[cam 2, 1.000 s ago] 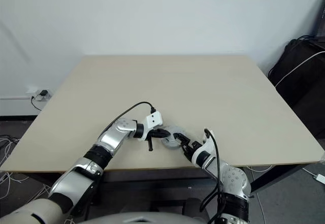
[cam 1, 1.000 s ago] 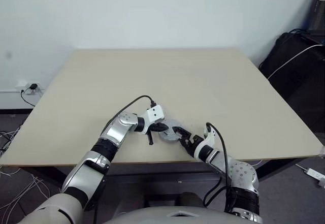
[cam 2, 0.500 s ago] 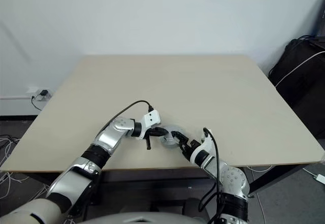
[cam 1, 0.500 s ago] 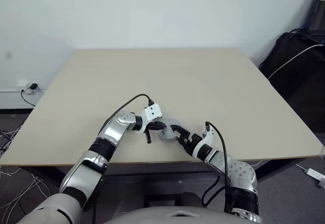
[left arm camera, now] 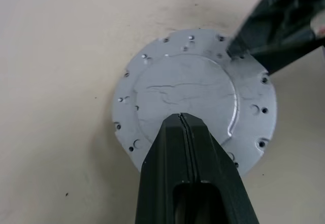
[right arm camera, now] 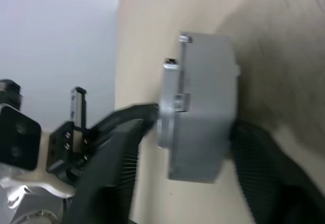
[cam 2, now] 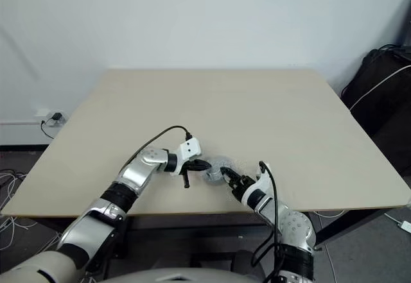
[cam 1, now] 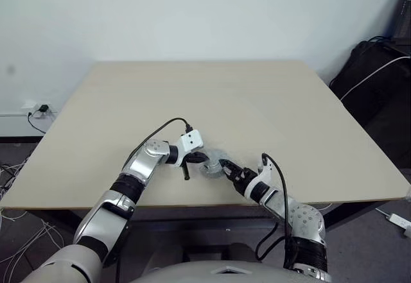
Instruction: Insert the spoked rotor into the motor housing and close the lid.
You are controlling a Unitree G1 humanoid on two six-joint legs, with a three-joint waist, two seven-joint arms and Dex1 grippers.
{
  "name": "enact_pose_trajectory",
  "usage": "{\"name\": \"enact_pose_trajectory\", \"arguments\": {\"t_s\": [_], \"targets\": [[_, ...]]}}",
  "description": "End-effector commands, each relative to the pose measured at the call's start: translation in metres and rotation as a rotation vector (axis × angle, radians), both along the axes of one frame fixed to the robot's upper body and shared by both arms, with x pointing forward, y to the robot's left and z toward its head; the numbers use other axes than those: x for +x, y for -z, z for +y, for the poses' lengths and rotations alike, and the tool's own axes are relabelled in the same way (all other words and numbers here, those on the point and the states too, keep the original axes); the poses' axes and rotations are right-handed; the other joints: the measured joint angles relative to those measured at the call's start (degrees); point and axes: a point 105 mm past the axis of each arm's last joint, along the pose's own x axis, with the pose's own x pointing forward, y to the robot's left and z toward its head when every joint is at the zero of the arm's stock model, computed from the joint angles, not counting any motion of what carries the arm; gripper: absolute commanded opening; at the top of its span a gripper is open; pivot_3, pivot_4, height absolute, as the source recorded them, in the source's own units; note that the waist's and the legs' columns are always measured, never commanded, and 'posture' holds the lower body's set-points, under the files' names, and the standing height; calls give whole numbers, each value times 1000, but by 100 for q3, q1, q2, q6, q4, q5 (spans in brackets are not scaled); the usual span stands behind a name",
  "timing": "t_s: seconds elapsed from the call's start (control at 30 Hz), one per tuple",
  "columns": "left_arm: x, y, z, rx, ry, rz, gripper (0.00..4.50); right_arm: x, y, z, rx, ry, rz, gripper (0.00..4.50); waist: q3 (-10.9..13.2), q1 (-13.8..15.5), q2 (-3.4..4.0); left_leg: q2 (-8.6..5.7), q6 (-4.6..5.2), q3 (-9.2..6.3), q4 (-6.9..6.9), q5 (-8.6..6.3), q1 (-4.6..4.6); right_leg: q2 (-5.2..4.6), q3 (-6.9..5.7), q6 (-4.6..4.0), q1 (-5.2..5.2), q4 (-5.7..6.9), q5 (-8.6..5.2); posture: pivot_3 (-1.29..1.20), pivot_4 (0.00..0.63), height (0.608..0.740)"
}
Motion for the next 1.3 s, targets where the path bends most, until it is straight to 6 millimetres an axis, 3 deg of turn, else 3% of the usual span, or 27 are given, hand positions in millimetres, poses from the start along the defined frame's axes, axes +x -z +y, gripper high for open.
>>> {"name": "enact_pose_trajectory", "arguments": {"t_s": [0.03, 0.07, 0.1, 0.43, 0.5, 0.63, 0.73, 0.83, 0.93, 1.1, 1.2, 1.3], "targets": [[-15, 23, 1, 61, 15, 84, 0, 9, -35, 28, 94, -79, -133, 1648, 3, 0, 4, 0, 0, 0, 0, 0, -1, 0, 0, 0, 0, 0, 0, 0, 0, 740], [-15, 23, 1, 61, 15, 85, 0, 8, -35, 28, 94, -80, -133, 1308, 7, 0, 4, 0, 0, 0, 0, 0, -1, 0, 0, 0, 0, -1, 0, 0, 0, 740], [-15, 23, 1, 60, 15, 86, 0, 8, -35, 29, 90, -84, -129, 1270, 7, -2, 4, 0, 0, 0, 1, 0, -5, 0, 0, 0, -4, -1, 0, 0, 0, 740], [-17, 24, 2, 40, -12, 90, 0, 4, -32, 29, 89, -92, -114, 1270, 7, -8, 5, 0, 0, 0, -3, 0, -6, 1, 0, 2, -7, -1, 1, 0, 0, 740], [-15, 18, 0, -27, -54, 80, 0, 4, -31, 27, 91, -77, -112, 1270, 7, -12, 7, 0, 0, 0, -5, 0, -6, 1, 0, 2, -8, -2, 1, 0, 0, 740], [-5, -2, -2, -195, -192, 27, 0, 3, -30, 21, 97, -39, -109, 1270, 13, -2, 5, 0, 0, 0, -13, 0, -12, 1, 1, 4, -18, -4, 1, 0, 0, 740], [13, -22, 9, -351, -459, -14, 0, 2, -29, 17, 104, -12, -105, 1270, 22, 5, 9, 0, -1, 0, -11, 0, -34, 0, 0, 7, -36, -4, 3, 0, 0, 740], [16, -40, 23, -583, -689, 62, 0, 0, -30, 14, 113, 7, -108, 1269, 33, 10, 8, -2, -1, -1, -2, 1, -71, 0, -1, 16, -52, -2, 10, 0, 0, 740], [4, -49, 38, -752, -812, 122, 0, 0, -32, 12, 123, 22, -110, 1269, 36, -1, 11, -3, -1, 0, -4, 0, -76, -1, 1, 17, -55, -3, 10, 0, 0, 740], [-32, -38, 53, -922, -930, 319, 0, 4, -36, 9, 138, 43, -124, 1268, 46, 2, 23, -3, -1, -1, -5, -1, -64, 0, -2, 5, -58, -4, 3, 0, 0, 740], [-58, -27, 50, -1000, -949, 487, 605, 8, -43, 8, 155, 54, -146, 1268, 66, 14, 21, -4, 1, -1, 5, -1, -65, -1, -6, -4, -60, -4, -2, 0, 0, 740], [-73, -27, 43, -1110, -953, 612, 1606, 13, -54, 10, 168, 45, -187, 1268, 83, 15, 22, -4, 1, -1, 13, -1, -63, -1, -8, -18, -55, -3, -10, 0, 0, 740]]}}
